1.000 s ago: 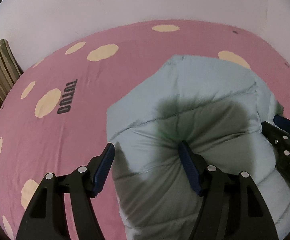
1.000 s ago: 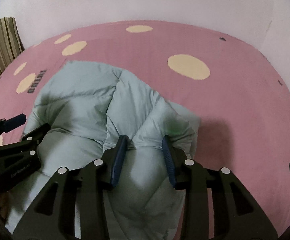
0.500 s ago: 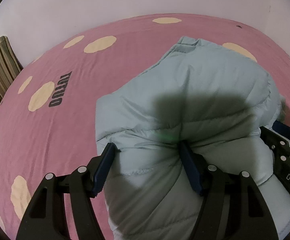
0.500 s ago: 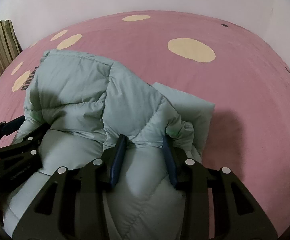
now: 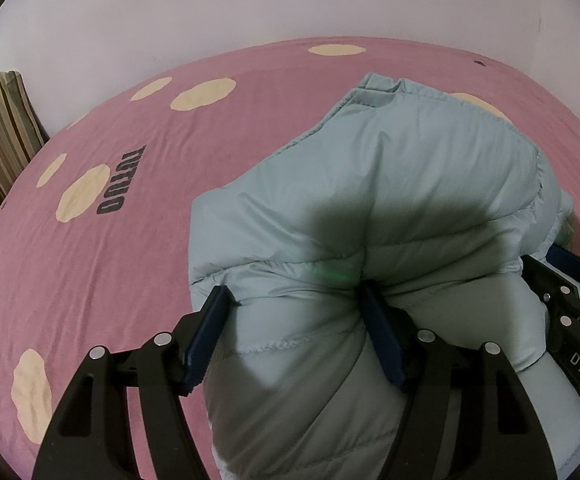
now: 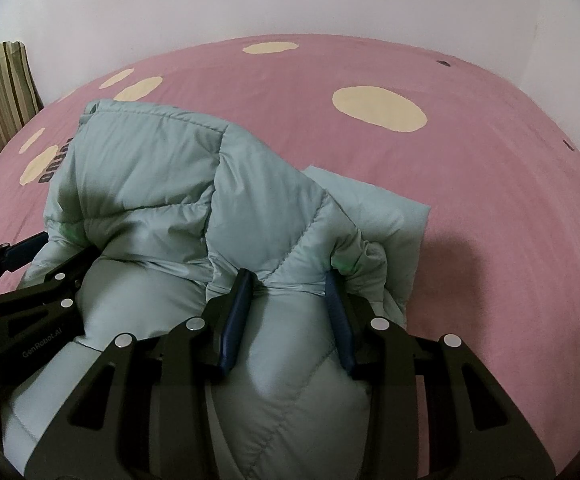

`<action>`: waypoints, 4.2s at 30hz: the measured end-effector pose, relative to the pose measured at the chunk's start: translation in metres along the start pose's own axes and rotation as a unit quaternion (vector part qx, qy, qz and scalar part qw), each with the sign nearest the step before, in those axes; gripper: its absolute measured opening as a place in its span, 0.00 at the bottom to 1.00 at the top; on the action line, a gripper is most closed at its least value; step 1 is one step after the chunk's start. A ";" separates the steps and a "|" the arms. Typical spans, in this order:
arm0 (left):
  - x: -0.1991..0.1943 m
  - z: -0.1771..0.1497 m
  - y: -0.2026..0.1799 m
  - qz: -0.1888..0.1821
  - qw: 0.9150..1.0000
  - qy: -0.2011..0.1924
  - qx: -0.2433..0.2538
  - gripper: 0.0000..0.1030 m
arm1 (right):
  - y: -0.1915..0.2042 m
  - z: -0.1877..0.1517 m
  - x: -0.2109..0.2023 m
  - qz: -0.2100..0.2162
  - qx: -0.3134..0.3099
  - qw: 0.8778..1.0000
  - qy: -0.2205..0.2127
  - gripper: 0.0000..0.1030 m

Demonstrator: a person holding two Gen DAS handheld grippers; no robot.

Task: Fold large clothes

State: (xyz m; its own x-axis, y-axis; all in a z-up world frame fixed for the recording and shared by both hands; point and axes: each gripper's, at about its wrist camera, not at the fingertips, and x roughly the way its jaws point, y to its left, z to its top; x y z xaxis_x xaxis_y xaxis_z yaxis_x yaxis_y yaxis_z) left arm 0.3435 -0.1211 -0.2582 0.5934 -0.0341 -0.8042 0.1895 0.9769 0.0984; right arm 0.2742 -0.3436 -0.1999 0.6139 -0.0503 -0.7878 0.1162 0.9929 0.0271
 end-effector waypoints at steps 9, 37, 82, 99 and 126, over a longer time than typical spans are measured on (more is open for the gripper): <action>-0.011 0.000 0.006 -0.002 1.000 0.009 -0.003 0.72 | 0.003 -0.004 -0.014 -0.013 -0.016 1.000 -0.007 0.39; -0.101 -0.074 0.016 -0.027 0.999 -0.013 -0.027 0.74 | -0.008 -0.069 -0.089 0.012 0.023 1.000 0.004 0.56; -0.203 -0.070 0.031 -0.013 0.992 -0.100 -0.071 0.82 | 0.006 -0.060 -0.195 0.000 0.028 0.995 -0.091 0.77; -0.245 -0.093 0.027 -0.015 0.990 -0.126 -0.066 0.82 | 0.024 -0.087 -0.238 0.007 0.011 0.992 -0.126 0.78; -0.249 -0.099 0.028 -0.022 0.989 -0.127 -0.068 0.82 | 0.036 -0.092 -0.243 0.005 0.003 0.992 -0.130 0.78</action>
State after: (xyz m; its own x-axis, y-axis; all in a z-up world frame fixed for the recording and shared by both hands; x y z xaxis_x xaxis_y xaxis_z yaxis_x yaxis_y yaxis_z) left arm 0.1233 -0.0645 -0.1131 0.7676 -0.1116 -0.6311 0.1226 0.9921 -0.0264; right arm 0.0575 -0.2857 -0.0635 0.7951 -0.0667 -0.6028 0.1125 0.9929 0.0386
